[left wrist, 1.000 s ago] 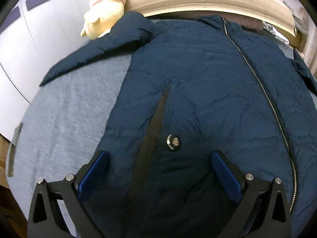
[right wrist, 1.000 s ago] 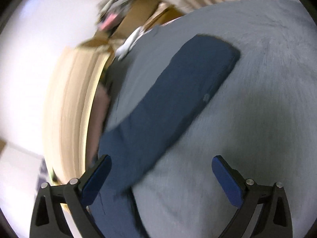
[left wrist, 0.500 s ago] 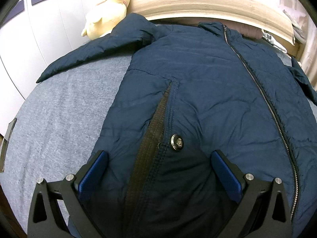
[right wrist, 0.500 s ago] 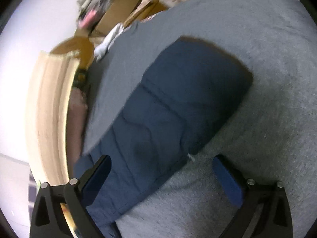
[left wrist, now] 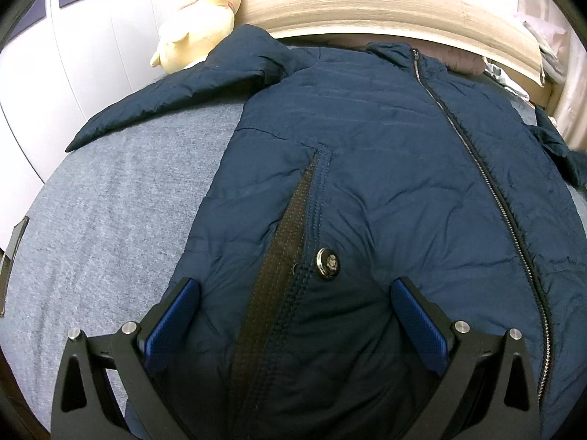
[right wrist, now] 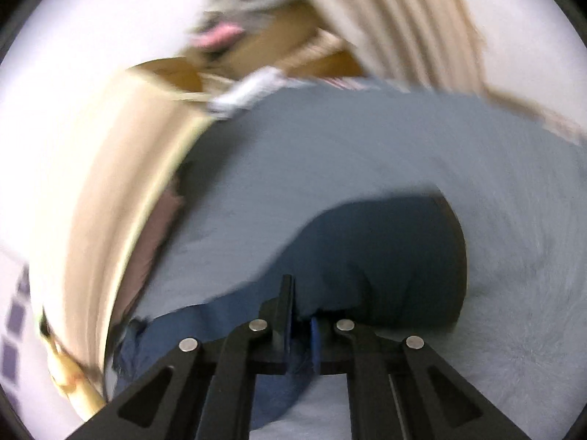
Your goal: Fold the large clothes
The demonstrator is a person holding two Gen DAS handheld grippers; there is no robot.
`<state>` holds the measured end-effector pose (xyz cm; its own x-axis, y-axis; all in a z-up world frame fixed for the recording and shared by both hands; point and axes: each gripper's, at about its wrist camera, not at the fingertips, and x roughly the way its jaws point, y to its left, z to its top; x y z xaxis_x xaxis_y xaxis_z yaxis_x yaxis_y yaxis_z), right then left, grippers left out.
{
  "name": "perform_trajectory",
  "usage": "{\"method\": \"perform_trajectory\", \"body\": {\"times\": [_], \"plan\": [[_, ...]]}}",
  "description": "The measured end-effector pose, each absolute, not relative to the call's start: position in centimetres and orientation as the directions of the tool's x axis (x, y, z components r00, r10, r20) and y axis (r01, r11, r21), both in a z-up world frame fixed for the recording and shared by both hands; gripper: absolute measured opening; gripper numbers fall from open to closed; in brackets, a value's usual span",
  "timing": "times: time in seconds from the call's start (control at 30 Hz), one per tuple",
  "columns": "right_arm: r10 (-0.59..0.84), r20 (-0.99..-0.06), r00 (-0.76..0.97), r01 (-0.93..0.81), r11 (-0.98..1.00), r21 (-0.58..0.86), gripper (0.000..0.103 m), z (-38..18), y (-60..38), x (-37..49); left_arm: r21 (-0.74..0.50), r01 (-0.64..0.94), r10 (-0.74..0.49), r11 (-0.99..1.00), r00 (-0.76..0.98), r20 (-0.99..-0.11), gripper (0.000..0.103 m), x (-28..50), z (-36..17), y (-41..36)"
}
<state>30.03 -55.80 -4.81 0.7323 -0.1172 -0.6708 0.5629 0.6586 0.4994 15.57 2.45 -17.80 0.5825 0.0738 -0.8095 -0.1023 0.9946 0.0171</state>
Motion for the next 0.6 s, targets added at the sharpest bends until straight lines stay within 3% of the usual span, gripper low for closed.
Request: {"method": "perform_trajectory", "body": {"times": [0.13, 0.3, 0.53, 0.6], "plan": [[-0.06, -0.579, 0.813, 0.377, 0.812, 0.445, 0.007, 2.3, -46.9, 33.0, 0.02, -0.097, 0.071, 0.995, 0.557, -0.828, 0.103, 15.9, -17.4, 2.4], [0.083, -0.518, 0.851, 0.138, 0.917, 0.373, 0.008, 6.6, -33.1, 36.2, 0.011, -0.085, 0.059, 0.996, 0.58, -0.812, 0.103, 15.3, -15.3, 3.1], [0.172, -0.612, 0.772, -0.021, 0.969, 0.246, 0.008, 1.8, -17.4, 38.2, -0.031, -0.135, 0.071, 0.99, 0.689, -0.722, 0.103, 13.4, -10.6, 7.1], [0.167, -0.674, 0.72, -0.059, 0.982, 0.181, 0.014, -1.2, -13.7, 38.4, -0.033, -0.152, 0.083, 0.988, 0.696, -0.713, 0.103, 13.4, -10.1, 8.1]]}}
